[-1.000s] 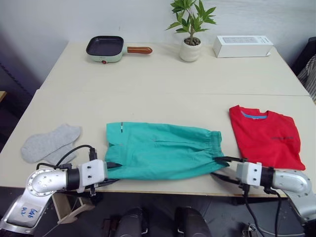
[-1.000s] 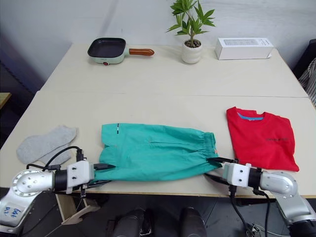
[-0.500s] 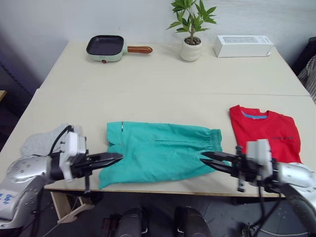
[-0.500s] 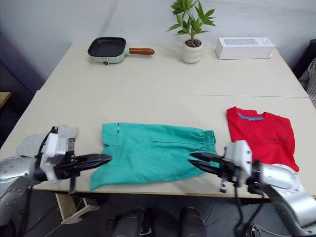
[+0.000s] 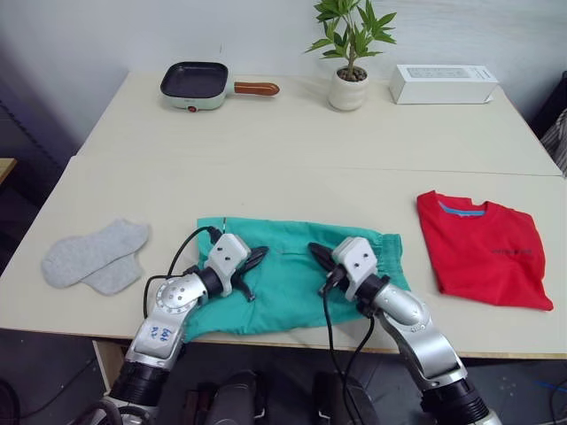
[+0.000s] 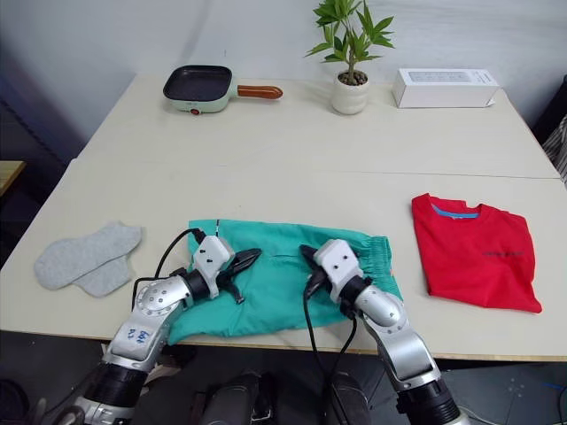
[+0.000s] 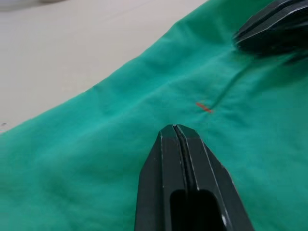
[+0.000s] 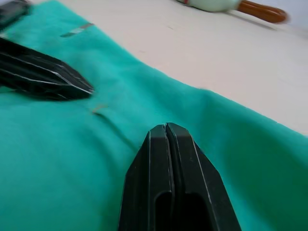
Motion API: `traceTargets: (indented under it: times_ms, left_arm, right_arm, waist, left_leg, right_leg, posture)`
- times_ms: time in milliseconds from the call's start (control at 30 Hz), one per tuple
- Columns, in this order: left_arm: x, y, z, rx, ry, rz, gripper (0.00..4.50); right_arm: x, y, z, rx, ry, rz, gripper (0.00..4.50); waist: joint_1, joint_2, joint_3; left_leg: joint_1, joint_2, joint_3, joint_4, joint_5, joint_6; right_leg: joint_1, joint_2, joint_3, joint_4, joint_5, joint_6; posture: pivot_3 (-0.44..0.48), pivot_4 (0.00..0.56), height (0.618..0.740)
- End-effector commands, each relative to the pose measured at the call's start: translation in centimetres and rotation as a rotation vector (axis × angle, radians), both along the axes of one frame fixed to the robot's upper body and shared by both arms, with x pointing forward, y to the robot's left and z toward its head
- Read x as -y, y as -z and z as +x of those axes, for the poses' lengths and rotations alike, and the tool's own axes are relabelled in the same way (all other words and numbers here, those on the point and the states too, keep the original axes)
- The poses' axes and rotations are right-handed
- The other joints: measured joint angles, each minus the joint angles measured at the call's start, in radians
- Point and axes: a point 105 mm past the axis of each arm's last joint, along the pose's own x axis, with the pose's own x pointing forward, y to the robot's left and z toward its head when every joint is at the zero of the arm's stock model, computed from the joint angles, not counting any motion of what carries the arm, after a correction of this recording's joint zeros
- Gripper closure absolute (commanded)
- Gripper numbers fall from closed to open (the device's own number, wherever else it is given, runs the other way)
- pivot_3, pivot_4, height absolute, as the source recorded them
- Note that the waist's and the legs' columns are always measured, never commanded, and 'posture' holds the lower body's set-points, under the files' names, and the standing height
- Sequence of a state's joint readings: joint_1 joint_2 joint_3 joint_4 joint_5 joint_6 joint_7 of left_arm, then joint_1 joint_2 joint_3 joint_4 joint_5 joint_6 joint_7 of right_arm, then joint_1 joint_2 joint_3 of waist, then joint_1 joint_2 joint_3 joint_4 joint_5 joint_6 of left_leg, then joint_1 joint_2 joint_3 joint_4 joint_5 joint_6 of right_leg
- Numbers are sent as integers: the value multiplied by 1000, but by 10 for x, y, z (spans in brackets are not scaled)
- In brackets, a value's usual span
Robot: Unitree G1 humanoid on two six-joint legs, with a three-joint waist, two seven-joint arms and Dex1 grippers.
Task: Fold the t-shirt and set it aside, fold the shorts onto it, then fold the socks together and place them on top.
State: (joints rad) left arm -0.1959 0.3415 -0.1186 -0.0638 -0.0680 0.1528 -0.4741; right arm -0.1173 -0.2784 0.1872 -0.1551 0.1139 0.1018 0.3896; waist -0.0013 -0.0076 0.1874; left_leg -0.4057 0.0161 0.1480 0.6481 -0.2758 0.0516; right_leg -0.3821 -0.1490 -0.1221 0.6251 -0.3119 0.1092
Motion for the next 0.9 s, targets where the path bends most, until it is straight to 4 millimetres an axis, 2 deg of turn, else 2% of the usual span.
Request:
traceTargets:
  times_ms: [33, 100, 200, 300, 433, 567, 600, 667, 733, 833, 900]
  left_arm:
    - [-13, 24, -1, -98, -107, 59, 4500]
    - [-18, 30, -3, -135, -137, 50, 4500]
    - [-27, 34, -3, -157, -165, 56, 4500]
    - [-37, 34, 1, -152, -183, 70, 4500]
    - [-48, 32, 7, -135, -198, 63, 4500]
    - [-47, 6, 12, -28, -137, -47, 4500]
    - [-45, -4, 11, 11, -109, -77, 4500]
    - [-36, -26, 6, 82, -3, -139, 4500]
    - [-22, -42, -2, 119, 129, -132, 4500]
    - [-6, -46, -4, 126, 231, -67, 4500]
    - [-2, -36, 3, 84, 215, -32, 4500]
  right_arm:
    - [39, -1, 12, 28, 151, 43, 4467]
    - [64, 2, 21, 16, 254, 71, 4467]
    - [91, 7, 30, -11, 349, 91, 4467]
    - [112, 2, 38, -6, 418, 128, 4467]
    - [115, -20, 39, 22, 351, 290, 4467]
    - [122, -36, 38, 11, 340, 433, 4467]
    - [122, -39, 38, 12, 328, 464, 4467]
    - [107, -49, 33, 12, 238, 472, 4467]
    - [81, -53, 22, 7, 128, 405, 4467]
    - [54, -39, 10, -17, 62, 266, 4467]
    - [45, -24, 5, -37, 74, 209, 4467]
  waist:
    - [-1, 0, 0]
    - [-2, 1, -2]
    - [0, 1, -9]
    - [0, 1, -13]
    - [0, 2, -14]
    - [-3, 4, -14]
    - [-6, 4, -14]
    - [-9, 5, -14]
    - [-10, 5, -13]
    - [-8, 5, -13]
    - [-2, 5, -13]
  left_leg:
    - [0, 0, 0, 0, 0, 0]
    - [2, 0, 0, 0, 0, 0]
    - [3, 0, 0, 1, 0, 0]
    - [5, 0, 0, 1, 0, 0]
    - [5, 0, -1, 1, 0, 0]
    - [5, 1, -1, -1, 0, 0]
    - [5, 1, -1, -1, 0, 0]
    - [3, 2, -1, -1, 0, 0]
    - [0, 2, -1, -1, 1, 0]
    - [-1, 2, 0, -1, 2, 3]
    - [0, 2, 0, -1, 2, 3]
  right_leg:
    - [0, 0, 0, 0, 0, 0]
    - [2, 0, 0, 1, 0, 0]
    - [3, 0, 0, 0, 0, 0]
    - [5, -1, 0, 0, 0, 0]
    - [6, -1, 0, 0, 0, 0]
    - [5, -1, 0, 0, 0, 0]
    - [4, -1, 0, 0, 0, -1]
    - [2, -1, 0, 0, -1, -1]
    - [-1, 0, 0, 1, -1, -1]
    - [-2, 0, 0, 1, -1, -2]
    - [-1, 0, -1, 0, -1, -2]
  posture:
    - [0, 150, 740]
    - [0, 150, 740]
    - [0, 150, 740]
    - [0, 150, 740]
    - [0, 150, 740]
    - [0, 150, 740]
    - [0, 150, 740]
    - [0, 150, 740]
    - [0, 150, 740]
    - [0, 150, 740]
    - [0, 150, 740]
